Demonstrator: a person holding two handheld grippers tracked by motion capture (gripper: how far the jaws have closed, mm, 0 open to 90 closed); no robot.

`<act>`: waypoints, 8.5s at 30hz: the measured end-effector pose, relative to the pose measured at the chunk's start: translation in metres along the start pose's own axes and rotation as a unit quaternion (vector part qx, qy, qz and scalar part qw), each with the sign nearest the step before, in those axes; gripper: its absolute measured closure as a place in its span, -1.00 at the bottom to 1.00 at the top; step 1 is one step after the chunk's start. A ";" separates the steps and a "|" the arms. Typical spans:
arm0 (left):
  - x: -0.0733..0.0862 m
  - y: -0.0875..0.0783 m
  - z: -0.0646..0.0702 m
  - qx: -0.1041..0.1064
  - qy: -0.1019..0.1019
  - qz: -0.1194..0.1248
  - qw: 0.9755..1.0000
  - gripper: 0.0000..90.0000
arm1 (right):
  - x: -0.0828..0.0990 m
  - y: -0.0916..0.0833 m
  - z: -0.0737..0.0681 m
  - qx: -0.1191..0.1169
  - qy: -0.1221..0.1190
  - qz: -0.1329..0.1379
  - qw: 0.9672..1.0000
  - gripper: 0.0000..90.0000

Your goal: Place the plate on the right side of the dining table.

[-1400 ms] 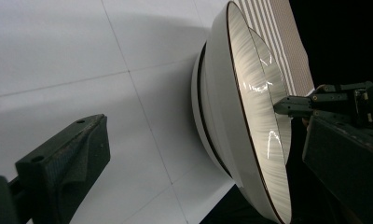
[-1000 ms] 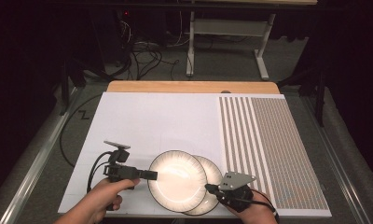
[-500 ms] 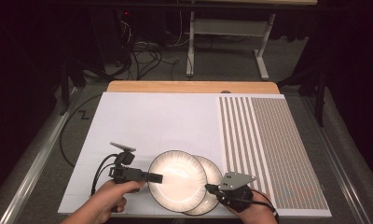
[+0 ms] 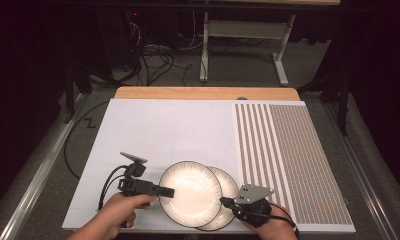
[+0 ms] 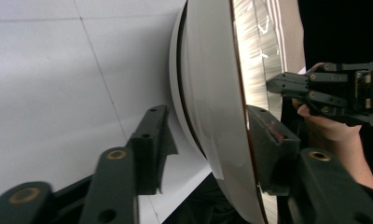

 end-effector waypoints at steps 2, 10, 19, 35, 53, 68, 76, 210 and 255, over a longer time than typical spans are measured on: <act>0.000 0.000 0.000 -0.003 0.003 -0.002 1.000 0.28 | 0.000 0.000 0.000 0.000 0.001 -0.001 1.000 1.00; 0.000 0.002 0.003 -0.011 0.010 -0.008 1.000 0.50 | 0.001 0.000 0.000 0.001 0.001 -0.003 1.000 1.00; 0.000 0.004 0.003 -0.019 0.019 -0.003 1.000 0.62 | 0.001 0.000 0.000 0.001 0.002 -0.001 1.000 1.00; 0.001 0.005 0.004 -0.030 0.030 0.003 0.999 0.65 | 0.000 -0.002 0.000 -0.003 0.003 0.004 1.000 1.00; 0.000 0.000 0.009 -0.024 0.050 0.021 0.998 0.70 | -0.007 -0.022 0.023 0.020 0.051 0.056 0.997 0.50; -0.002 -0.004 0.012 -0.007 0.065 0.039 0.997 0.73 | -0.004 -0.033 0.050 0.045 0.083 0.084 0.992 0.14; -0.006 -0.005 0.016 0.009 0.076 0.059 0.995 0.76 | -0.002 -0.041 0.064 0.063 0.097 0.099 0.988 -0.03; -0.002 -0.040 0.031 0.121 0.287 0.270 0.911 0.78 | -0.068 0.013 0.020 -0.026 0.122 0.143 0.982 0.22; -0.006 -0.041 0.042 0.128 0.255 0.273 0.919 0.80 | -0.062 0.001 0.028 -0.073 0.221 0.121 0.965 0.92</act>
Point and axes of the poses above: each handheld gripper's, and its own axes: y roughly forward along the jaws, x roughly out of its underside, z roughly to its right, the point moved 7 cm from there along y, roughly forward along the jaws, and after that the axes turned 13 degrees about y, right-handed, at the moved point
